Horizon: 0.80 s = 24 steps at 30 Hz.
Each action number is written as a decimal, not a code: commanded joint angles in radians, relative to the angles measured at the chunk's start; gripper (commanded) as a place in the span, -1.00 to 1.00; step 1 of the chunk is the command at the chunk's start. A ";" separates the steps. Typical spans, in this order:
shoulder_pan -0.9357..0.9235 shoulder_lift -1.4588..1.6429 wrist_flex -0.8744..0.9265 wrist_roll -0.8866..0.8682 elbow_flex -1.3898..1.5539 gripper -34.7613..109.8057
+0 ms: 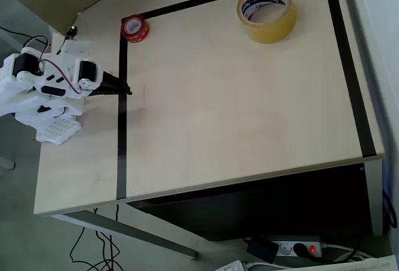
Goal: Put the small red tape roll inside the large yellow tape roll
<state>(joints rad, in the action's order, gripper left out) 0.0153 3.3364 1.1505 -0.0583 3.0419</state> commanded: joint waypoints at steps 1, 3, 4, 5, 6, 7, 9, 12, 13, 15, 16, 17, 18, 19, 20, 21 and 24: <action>0.026 0.000 -0.041 -0.002 0.077 -0.52; 0.025 0.000 -0.041 -0.005 0.077 -0.52; 0.025 0.000 -0.041 -0.008 0.077 -0.52; 0.025 0.000 -0.041 -0.008 0.077 -0.52; 0.025 0.000 -0.041 -0.008 0.077 -0.52; 0.025 0.000 -0.041 -0.008 0.077 -0.52; 0.025 0.000 -0.041 -0.008 0.077 -0.52; 0.028 0.000 -0.043 -0.006 0.067 -0.52; 0.035 0.000 -0.043 -0.002 0.054 -0.52; 0.066 -0.002 -0.035 -0.002 0.006 -0.52; 0.084 -0.009 -0.035 0.008 -0.028 -0.52; 0.104 -0.037 -0.035 0.028 -0.072 -0.52; 0.127 -0.092 -0.040 0.051 -0.127 -0.52; 0.150 -0.172 -0.052 0.075 -0.192 -0.52; 0.170 -0.258 -0.057 0.100 -0.268 -0.52; 0.189 -0.350 -0.057 0.126 -0.345 -0.52; 0.264 -0.594 -0.020 0.184 -0.577 -0.51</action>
<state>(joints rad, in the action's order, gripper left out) 0.1963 3.0081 1.1106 0.0537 2.7842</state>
